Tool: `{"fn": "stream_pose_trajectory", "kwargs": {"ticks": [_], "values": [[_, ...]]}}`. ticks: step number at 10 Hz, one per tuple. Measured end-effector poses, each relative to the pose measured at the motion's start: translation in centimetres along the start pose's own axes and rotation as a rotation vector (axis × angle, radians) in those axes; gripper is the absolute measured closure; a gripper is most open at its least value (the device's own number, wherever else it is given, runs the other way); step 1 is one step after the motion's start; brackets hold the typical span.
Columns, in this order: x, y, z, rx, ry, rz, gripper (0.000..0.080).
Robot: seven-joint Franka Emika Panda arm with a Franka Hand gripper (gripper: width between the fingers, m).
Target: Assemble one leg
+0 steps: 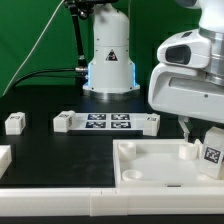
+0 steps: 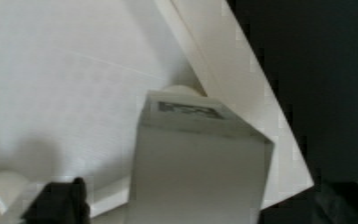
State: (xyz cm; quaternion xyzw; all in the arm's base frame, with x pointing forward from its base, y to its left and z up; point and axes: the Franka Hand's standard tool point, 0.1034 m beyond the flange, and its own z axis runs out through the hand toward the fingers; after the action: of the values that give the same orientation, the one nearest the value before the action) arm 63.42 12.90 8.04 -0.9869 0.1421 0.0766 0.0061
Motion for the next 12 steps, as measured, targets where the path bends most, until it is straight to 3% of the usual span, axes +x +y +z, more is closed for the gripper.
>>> {"fn": "stream_pose_trajectory", "kwargs": {"ticks": [3,8,12], "values": [[0.06,-0.28,0.18,0.009,0.029,-0.354,0.0150],[0.32,0.25,0.37,-0.012,0.040,-0.915,0.0150],[0.27,0.50,0.55,-0.011,0.036,-0.928,0.0150]]}}
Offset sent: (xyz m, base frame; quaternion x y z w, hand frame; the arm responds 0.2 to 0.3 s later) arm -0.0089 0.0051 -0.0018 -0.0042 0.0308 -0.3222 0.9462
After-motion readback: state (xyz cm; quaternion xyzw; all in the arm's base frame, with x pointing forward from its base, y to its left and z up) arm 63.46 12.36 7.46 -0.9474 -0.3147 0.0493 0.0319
